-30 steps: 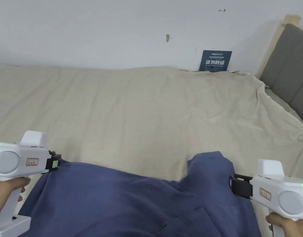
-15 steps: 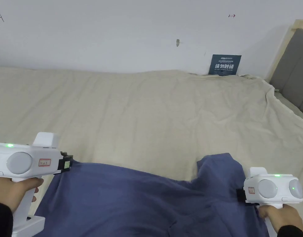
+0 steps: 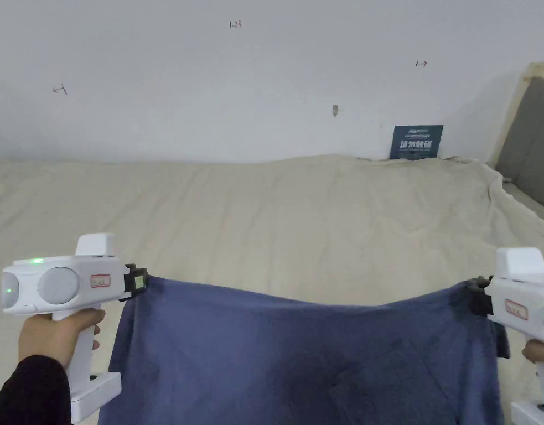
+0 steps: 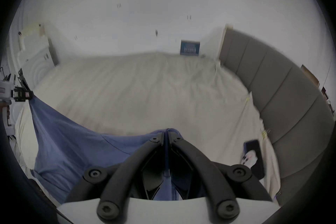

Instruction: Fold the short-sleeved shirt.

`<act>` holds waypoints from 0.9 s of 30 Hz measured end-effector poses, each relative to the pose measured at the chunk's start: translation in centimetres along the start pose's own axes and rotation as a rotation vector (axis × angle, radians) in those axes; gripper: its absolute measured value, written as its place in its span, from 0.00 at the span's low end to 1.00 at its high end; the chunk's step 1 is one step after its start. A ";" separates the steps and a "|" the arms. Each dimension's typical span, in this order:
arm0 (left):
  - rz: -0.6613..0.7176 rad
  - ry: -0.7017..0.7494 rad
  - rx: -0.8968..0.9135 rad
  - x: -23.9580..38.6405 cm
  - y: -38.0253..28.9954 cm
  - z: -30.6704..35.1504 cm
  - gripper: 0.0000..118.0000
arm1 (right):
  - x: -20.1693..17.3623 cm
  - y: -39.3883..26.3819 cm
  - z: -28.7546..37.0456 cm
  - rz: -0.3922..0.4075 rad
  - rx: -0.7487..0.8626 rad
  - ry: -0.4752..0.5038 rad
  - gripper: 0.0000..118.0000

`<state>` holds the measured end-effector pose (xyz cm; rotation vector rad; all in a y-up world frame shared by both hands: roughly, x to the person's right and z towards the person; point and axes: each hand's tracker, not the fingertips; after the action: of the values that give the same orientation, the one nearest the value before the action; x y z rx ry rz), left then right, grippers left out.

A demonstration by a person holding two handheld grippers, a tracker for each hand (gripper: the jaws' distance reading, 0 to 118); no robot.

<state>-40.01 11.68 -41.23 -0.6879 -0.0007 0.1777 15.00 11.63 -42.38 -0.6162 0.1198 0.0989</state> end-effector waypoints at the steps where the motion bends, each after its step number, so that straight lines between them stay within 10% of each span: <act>1: 0.002 0.009 0.021 -0.2 0.7 1.1 0.00 | -0.1 1.2 1.2 0.013 0.035 -0.005 0.02; 27: -0.106 0.221 0.546 2.0 30.6 16.9 0.00 | -2.6 33.2 10.9 0.090 0.616 -0.062 0.02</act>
<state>-44.05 45.84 -47.55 -0.1589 0.2160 -0.0052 9.11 44.82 -52.09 0.0071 0.1109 0.1593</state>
